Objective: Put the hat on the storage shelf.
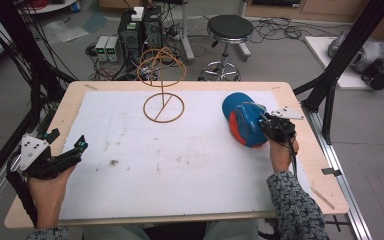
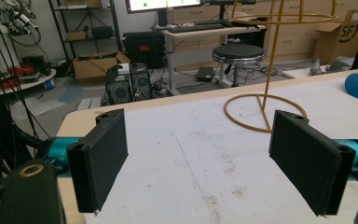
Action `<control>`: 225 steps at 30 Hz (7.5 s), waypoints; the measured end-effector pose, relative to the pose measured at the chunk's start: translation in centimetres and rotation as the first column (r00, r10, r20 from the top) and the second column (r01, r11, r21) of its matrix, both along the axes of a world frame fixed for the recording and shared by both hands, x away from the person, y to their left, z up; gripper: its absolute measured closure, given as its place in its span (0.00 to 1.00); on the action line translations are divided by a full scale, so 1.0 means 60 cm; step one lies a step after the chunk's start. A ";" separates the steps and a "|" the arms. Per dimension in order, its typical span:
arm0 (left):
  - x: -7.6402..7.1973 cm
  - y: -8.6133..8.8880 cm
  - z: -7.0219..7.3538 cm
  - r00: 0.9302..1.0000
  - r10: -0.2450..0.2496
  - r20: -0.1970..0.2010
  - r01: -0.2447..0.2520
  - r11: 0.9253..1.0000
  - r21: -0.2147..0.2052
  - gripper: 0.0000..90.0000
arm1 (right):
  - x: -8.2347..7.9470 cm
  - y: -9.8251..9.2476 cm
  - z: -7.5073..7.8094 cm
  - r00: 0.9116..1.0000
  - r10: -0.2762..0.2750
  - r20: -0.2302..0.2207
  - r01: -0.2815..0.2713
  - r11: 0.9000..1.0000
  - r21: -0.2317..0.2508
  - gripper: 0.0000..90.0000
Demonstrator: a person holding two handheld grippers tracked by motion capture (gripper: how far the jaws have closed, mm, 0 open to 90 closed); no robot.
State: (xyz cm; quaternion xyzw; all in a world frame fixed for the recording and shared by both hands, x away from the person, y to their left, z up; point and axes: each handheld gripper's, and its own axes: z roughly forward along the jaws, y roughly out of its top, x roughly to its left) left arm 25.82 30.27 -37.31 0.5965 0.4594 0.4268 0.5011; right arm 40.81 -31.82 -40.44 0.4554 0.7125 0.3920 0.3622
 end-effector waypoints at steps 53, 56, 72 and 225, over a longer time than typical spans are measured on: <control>-0.015 0.025 0.021 0.998 0.008 0.057 -0.005 0.998 -0.055 0.22 | 0.025 0.074 0.171 0.994 0.031 0.105 -0.054 0.973 0.222 0.98; -0.016 0.028 0.022 0.998 0.010 0.060 -0.007 0.998 -0.056 0.22 | 0.029 0.082 0.184 0.993 0.036 0.113 -0.061 0.973 0.223 0.98; -0.019 0.034 0.026 0.998 0.012 0.069 -0.007 0.997 -0.071 0.22 | 0.055 0.118 0.261 0.983 0.053 0.177 -0.092 0.971 0.219 0.98; -0.033 0.052 0.042 0.993 0.001 0.121 0.014 0.992 -0.122 0.23 | 0.195 0.399 0.285 0.888 0.447 0.109 -0.452 0.802 0.390 0.98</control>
